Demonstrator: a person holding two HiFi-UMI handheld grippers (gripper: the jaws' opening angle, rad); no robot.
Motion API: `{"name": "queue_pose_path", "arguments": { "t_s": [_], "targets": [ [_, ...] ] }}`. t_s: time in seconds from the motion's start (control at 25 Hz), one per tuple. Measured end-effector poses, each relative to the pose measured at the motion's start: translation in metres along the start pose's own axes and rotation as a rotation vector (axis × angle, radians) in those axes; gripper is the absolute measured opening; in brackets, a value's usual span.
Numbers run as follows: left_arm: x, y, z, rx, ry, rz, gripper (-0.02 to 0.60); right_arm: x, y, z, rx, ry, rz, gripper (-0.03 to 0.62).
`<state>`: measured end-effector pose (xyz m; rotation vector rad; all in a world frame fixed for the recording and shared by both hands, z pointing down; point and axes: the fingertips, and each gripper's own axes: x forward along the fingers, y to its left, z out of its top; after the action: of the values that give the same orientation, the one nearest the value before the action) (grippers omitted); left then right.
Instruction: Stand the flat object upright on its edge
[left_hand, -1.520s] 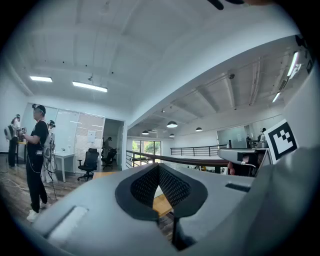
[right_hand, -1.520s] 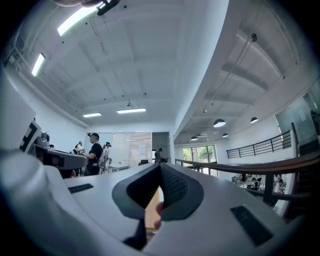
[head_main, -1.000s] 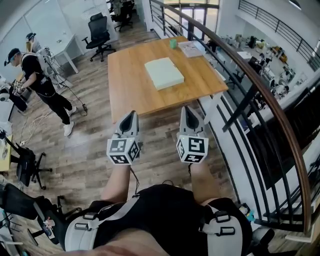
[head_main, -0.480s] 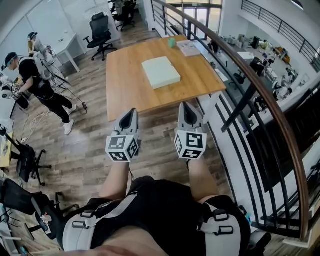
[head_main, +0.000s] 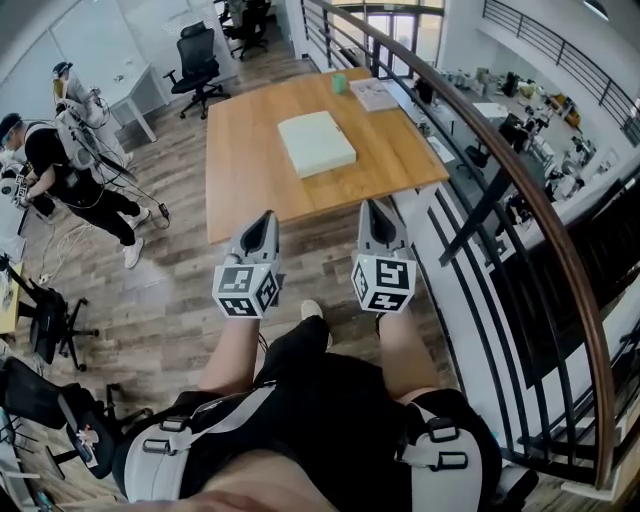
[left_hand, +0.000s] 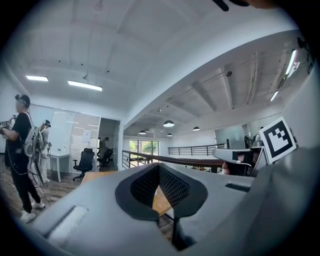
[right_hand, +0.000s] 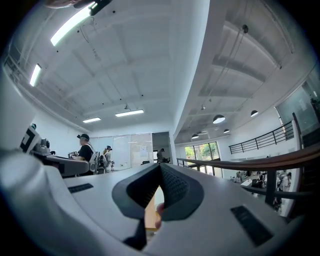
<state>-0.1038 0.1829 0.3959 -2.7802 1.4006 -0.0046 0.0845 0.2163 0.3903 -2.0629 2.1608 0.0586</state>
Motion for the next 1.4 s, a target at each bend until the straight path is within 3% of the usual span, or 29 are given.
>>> {"name": "queue_pose_path", "arguments": {
  "t_s": [0.32, 0.84, 1.4],
  "targets": [
    [0.054, 0.042, -0.017, -0.028, -0.008, 0.006, -0.002, 0.066, -0.001, -0.018, -0.049, 0.02, 0.011, -0.005],
    [0.195, 0.114, -0.028, -0.047, 0.04, -0.052, -0.002, 0.212, -0.033, -0.056, -0.051, 0.109, -0.034, -0.005],
    [0.328, 0.208, -0.056, -0.147, 0.093, -0.094, -0.002, 0.37, -0.041, -0.084, -0.101, 0.185, -0.052, -0.005]
  ]
}}
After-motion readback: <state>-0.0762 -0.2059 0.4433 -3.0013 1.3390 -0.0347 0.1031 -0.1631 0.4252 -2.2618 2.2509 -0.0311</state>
